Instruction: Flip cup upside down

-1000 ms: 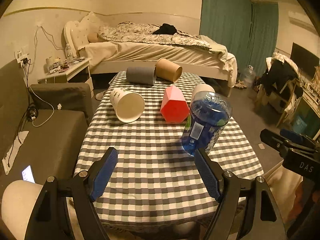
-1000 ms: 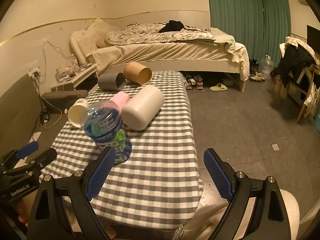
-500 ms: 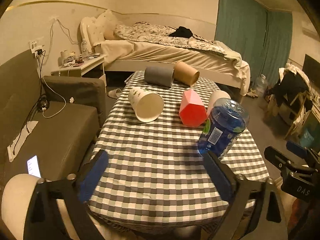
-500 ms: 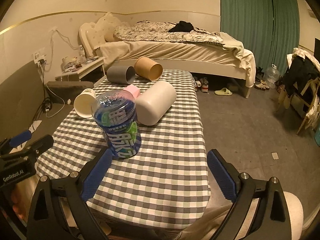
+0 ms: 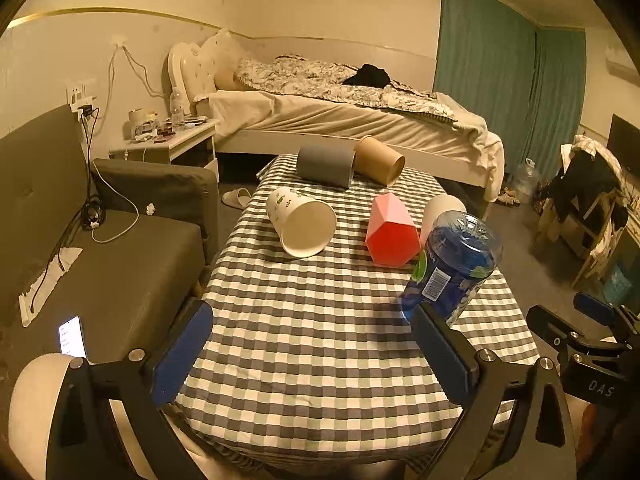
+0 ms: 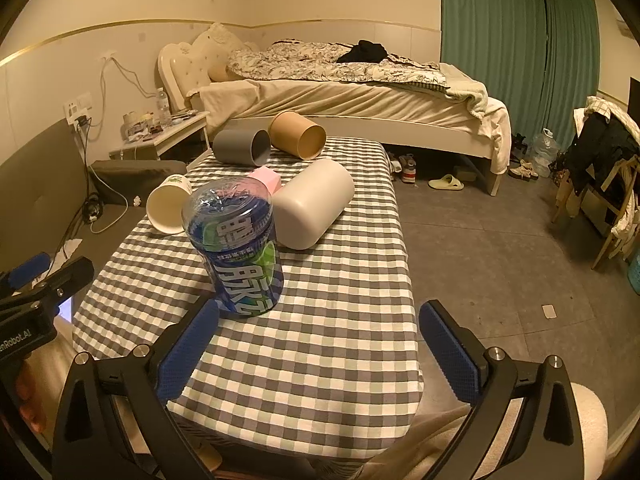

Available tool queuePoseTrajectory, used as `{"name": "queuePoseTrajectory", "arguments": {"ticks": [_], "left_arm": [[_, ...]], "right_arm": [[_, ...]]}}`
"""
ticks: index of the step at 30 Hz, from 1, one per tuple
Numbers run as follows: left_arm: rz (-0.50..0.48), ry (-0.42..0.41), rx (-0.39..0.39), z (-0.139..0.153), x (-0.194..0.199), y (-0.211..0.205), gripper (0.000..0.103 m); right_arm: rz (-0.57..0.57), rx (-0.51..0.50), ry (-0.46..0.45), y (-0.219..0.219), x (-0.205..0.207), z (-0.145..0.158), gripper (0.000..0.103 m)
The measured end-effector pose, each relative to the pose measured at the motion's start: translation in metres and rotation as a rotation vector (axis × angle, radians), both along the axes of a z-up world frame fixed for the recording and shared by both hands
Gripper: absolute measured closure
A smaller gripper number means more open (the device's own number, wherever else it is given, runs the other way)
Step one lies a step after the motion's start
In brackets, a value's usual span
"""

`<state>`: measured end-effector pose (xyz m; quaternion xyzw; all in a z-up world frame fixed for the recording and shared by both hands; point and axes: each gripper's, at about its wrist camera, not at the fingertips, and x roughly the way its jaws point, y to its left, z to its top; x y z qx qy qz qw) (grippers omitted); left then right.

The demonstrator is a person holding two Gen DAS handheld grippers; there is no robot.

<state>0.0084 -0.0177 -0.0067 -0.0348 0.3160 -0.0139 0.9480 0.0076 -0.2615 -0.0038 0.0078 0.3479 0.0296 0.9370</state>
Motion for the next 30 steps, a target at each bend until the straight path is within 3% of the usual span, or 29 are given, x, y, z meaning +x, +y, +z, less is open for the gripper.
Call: {"name": "queuePoseTrajectory", "arguments": {"ticks": [30], "left_arm": [[0.008,-0.005,0.027,-0.0018,-0.0001,-0.0021,0.001]], "right_arm": [[-0.011,-0.004,0.007,-0.0011,0.0002,-0.0013,0.002]]}}
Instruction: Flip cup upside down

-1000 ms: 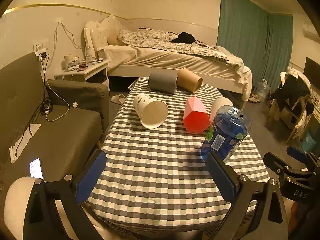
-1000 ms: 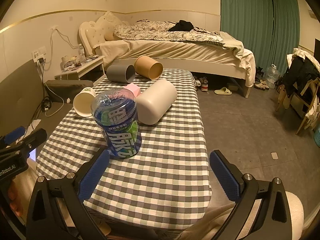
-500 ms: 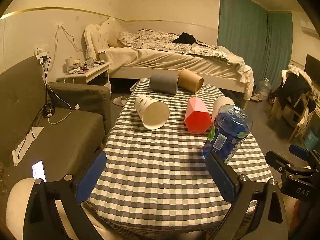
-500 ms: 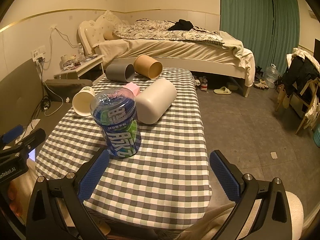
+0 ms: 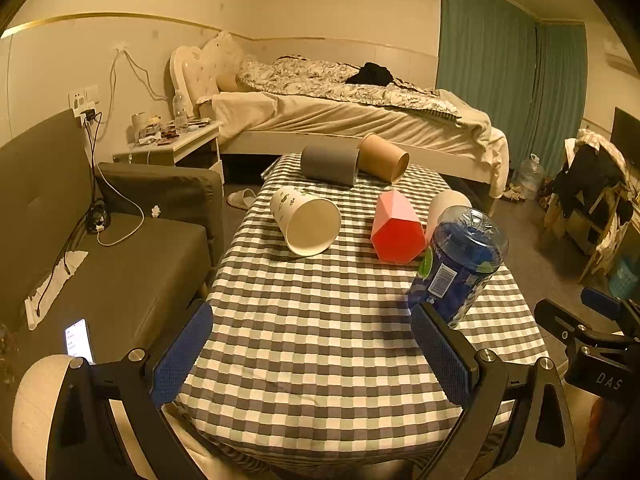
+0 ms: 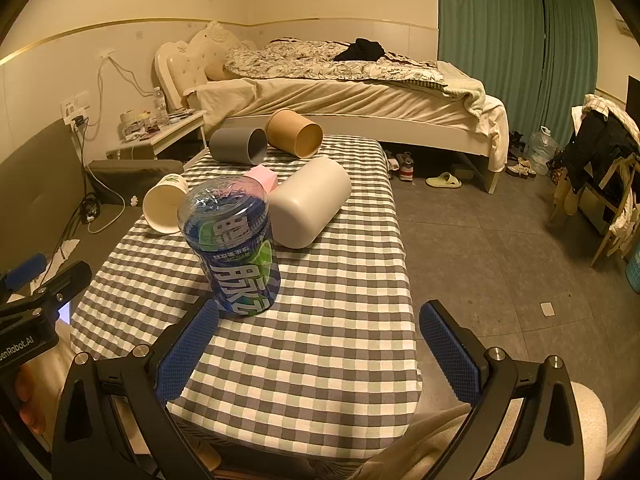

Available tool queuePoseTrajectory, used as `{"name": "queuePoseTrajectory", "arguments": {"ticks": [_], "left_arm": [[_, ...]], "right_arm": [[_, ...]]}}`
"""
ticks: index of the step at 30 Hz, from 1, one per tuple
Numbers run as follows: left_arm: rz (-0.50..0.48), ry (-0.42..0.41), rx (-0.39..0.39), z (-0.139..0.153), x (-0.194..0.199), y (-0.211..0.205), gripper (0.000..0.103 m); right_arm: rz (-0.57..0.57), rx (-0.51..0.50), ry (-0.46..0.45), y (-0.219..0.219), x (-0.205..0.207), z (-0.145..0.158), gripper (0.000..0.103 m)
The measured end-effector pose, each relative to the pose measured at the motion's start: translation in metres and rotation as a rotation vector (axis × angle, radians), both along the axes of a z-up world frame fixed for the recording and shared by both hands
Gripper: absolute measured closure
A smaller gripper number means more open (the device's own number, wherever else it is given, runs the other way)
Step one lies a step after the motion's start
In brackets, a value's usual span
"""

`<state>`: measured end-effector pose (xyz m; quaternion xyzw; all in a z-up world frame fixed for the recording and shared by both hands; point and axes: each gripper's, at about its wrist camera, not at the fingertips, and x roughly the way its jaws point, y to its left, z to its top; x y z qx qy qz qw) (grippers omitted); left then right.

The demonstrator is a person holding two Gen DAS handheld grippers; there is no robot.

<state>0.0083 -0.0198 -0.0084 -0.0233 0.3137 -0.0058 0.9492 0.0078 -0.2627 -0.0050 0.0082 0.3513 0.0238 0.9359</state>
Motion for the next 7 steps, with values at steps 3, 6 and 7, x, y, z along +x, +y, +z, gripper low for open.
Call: {"name": "queuePoseTrajectory", "arguments": {"ticks": [3,6,7], "left_arm": [[0.000,-0.001,0.000,0.0002,-0.0002,0.0000,0.001],[0.001,-0.004,0.002,-0.0012,-0.0006,0.0006,0.001],[0.002,-0.003,0.002,-0.0013,-0.0006,0.0007,0.001]], "right_arm": [[0.002,-0.002,0.001,-0.0001,0.0003,-0.0002,0.002],[0.002,-0.002,0.000,-0.0003,0.0001,0.0000,0.002],[0.002,-0.002,0.000,0.0004,0.0004,0.0001,0.002]]}}
